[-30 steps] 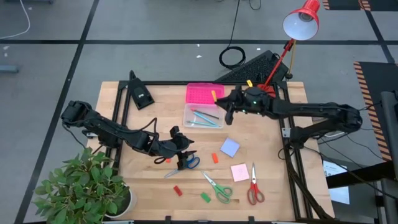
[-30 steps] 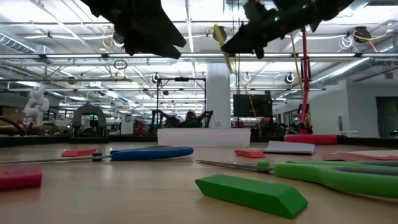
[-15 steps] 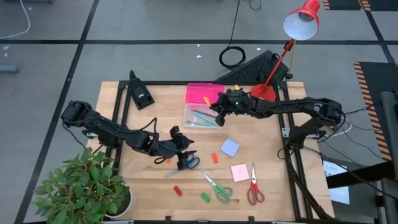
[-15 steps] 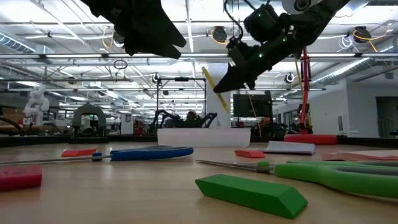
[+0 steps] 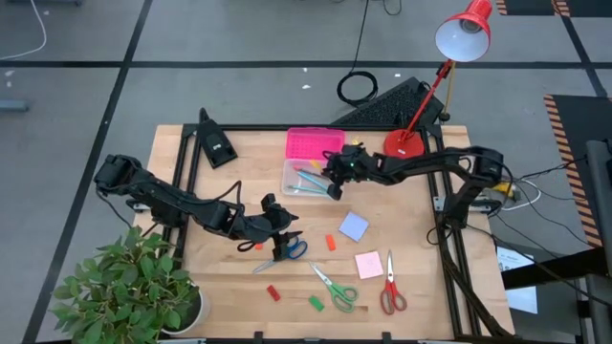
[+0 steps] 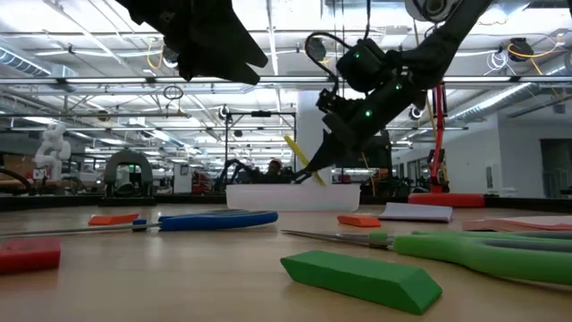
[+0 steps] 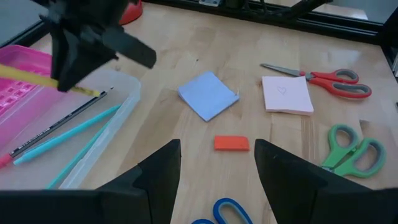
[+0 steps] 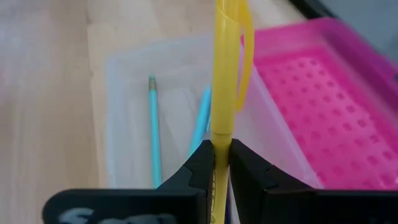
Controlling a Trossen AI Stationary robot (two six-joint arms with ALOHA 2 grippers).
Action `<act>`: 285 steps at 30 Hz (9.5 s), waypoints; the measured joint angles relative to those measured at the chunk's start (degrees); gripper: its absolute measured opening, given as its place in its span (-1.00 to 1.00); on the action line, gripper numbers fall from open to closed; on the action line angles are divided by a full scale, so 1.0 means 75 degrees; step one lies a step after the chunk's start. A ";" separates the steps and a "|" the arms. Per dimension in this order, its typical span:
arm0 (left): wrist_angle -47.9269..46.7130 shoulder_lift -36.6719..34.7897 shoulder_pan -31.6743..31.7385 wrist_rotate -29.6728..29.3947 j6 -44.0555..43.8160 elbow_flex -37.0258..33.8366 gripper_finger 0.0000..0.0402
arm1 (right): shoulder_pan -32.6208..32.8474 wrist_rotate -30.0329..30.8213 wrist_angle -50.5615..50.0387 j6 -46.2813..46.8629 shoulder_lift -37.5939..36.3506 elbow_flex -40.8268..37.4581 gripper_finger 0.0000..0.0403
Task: Pack school essentials
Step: Put the yellow pen into the supply box, then put the blue scissors into the supply box
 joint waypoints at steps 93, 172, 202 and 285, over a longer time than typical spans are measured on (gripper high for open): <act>-0.3680 0.4155 -0.0910 0.0321 -0.0864 0.3144 0.04 | 0.5977 0.1053 -0.5074 0.3577 -0.4205 -0.0248 -0.37; -0.4302 0.4127 -0.1291 0.0988 0.0844 0.4503 -0.88 | 0.6185 0.2859 0.0275 -0.2541 -0.0256 -0.0248 -0.04; -0.4021 0.4127 -0.1341 0.1411 0.0815 0.4503 -0.88 | 0.6416 0.3596 0.2581 -0.6395 0.1085 -0.0248 0.18; -0.7406 0.2331 -0.1206 -0.2436 -0.0996 0.4500 0.08 | 0.2418 0.1407 0.0635 -0.2654 -0.1139 -0.0245 -0.83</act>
